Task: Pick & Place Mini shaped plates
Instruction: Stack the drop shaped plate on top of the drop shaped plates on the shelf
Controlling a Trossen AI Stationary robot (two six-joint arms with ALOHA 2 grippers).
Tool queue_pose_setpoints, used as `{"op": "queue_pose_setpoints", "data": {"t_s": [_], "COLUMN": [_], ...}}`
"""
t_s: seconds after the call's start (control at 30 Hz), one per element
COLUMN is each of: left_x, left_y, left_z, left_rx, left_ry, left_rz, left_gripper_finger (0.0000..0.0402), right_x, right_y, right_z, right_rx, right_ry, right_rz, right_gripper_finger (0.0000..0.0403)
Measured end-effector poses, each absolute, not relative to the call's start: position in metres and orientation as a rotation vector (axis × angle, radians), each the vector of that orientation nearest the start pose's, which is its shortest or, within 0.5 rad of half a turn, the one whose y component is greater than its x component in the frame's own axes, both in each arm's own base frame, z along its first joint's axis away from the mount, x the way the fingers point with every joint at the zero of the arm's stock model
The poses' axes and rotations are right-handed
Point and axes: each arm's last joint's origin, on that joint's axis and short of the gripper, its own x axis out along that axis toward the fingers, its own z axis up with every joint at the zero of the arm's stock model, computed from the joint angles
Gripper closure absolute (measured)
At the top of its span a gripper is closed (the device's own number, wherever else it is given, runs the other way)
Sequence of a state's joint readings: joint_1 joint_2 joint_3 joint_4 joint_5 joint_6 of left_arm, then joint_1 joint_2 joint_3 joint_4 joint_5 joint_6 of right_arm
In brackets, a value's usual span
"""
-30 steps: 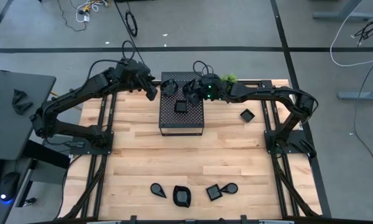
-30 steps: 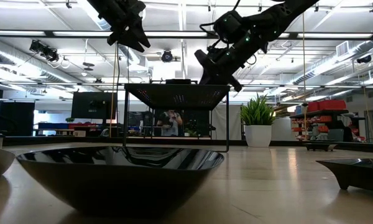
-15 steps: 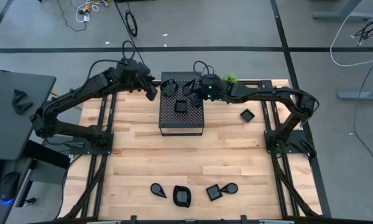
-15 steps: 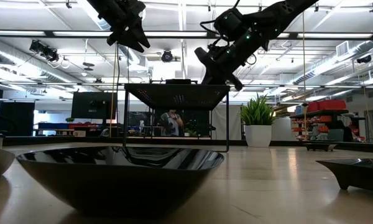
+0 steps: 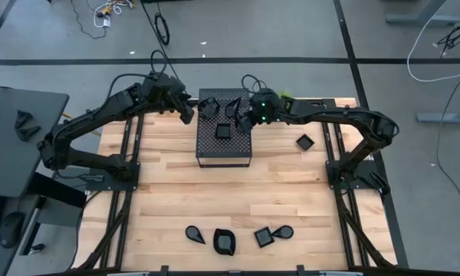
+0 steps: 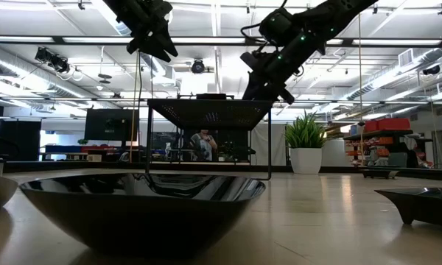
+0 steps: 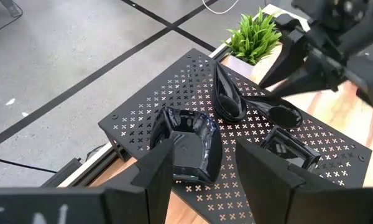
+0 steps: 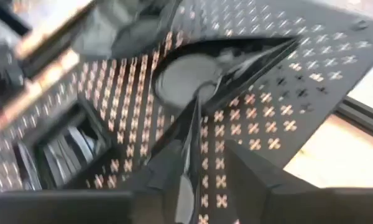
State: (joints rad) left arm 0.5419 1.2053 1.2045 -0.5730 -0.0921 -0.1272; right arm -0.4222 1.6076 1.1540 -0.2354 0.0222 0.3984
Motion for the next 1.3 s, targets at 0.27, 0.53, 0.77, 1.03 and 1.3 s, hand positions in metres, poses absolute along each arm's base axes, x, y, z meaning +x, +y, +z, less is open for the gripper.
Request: {"op": "queue_pose_setpoints", "data": {"t_s": [0.27, 0.53, 0.77, 1.03, 1.3], "left_x": [0.214, 0.214, 0.214, 0.214, 0.214], "left_y": [0.132, 0.132, 0.132, 0.132, 0.132], "left_z": [0.357, 0.357, 0.357, 0.357, 0.357], "left_rx": [-0.25, -0.25, -0.255, -0.267, -0.266], "left_ry": [0.529, 0.53, 0.528, 0.524, 0.524], "left_rz": [0.653, 0.652, 0.653, 0.657, 0.657], "left_gripper_finger": [0.0225, 0.0225, 0.0225, 0.0225, 0.0225], "right_x": [0.325, 0.325, 0.323, 0.316, 0.337], "right_y": [-0.141, -0.139, -0.139, -0.137, -0.139], "right_z": [0.243, 0.242, 0.244, 0.266, 0.264], "right_rx": [0.4, 0.356, 0.43, 0.695, 1.008], "right_ry": [0.648, 0.671, 0.644, 0.472, 0.056], "right_rz": [-0.566, -0.566, -0.592, -0.678, -0.91], "right_gripper_finger": [0.0268, 0.038, 0.0395, 0.0401, 0.0402]}}
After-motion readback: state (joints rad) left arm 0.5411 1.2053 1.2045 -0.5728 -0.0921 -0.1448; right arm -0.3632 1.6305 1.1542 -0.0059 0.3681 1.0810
